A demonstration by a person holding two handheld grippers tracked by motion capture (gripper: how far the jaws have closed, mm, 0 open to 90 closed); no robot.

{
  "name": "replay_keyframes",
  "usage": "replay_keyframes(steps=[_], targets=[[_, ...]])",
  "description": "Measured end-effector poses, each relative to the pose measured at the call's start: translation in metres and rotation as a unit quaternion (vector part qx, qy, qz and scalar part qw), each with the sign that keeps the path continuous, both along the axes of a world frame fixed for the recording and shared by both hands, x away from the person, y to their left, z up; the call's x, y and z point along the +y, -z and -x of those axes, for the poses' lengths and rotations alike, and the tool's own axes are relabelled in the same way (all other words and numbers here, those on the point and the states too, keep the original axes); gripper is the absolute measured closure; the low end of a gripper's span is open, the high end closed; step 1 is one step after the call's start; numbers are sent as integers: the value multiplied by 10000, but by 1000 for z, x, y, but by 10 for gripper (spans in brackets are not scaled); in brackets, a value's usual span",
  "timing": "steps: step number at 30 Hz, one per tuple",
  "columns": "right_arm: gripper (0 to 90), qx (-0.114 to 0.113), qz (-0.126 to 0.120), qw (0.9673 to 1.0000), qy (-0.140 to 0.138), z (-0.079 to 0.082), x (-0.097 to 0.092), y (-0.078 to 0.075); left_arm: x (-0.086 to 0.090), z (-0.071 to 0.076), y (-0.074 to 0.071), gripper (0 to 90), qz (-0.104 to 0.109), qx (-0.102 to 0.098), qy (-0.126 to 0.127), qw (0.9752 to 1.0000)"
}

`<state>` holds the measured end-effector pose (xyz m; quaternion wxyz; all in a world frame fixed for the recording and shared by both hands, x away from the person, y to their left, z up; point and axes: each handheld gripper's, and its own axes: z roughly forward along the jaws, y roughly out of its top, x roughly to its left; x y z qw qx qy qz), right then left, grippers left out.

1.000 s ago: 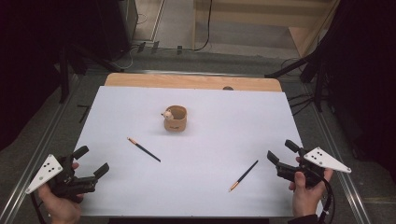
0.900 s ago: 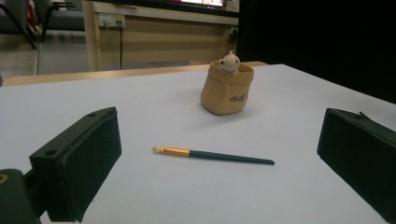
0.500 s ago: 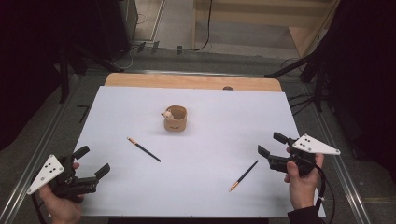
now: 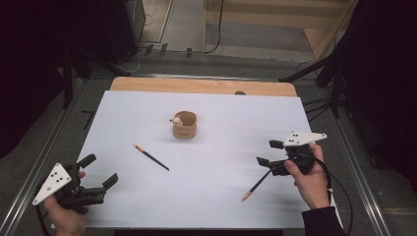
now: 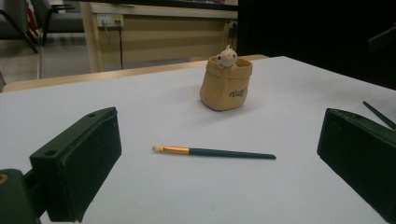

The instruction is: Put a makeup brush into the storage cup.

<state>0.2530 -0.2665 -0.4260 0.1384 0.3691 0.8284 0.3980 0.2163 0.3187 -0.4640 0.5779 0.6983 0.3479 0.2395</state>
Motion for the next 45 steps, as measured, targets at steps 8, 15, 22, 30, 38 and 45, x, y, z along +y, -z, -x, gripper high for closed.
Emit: replay_keyframes(steps=[8, 15, 22, 30, 38, 45], targets=[[249, 427, 605, 9966, -357, -9, 14, 1, -1, 0, 0, 0, -93, -28, 46, 9999], [260, 786, 1086, 9890, -622, -10, 20, 12, -1, 0, 0, 0, -93, -17, 53, 9999], [289, 1141, 1437, 9789, -897, -10, 16, 23, -3, -1, 1, 0, -89, 7, 72, 9999], [311, 1404, 2006, 9579, -1497, -6, 26, 37, -3, -1, 1, 0, -99, 18, 85, 9999], [347, 1544, 2333, 9444, -1729, -2, 35, 44, -2, -1, 1, 0, -98, 38, 84, 9999], [421, 1400, 2821, 9274, -2019, -2, 44, 50, -3, -1, 2, 0, -101, 39, 89, 9999]])
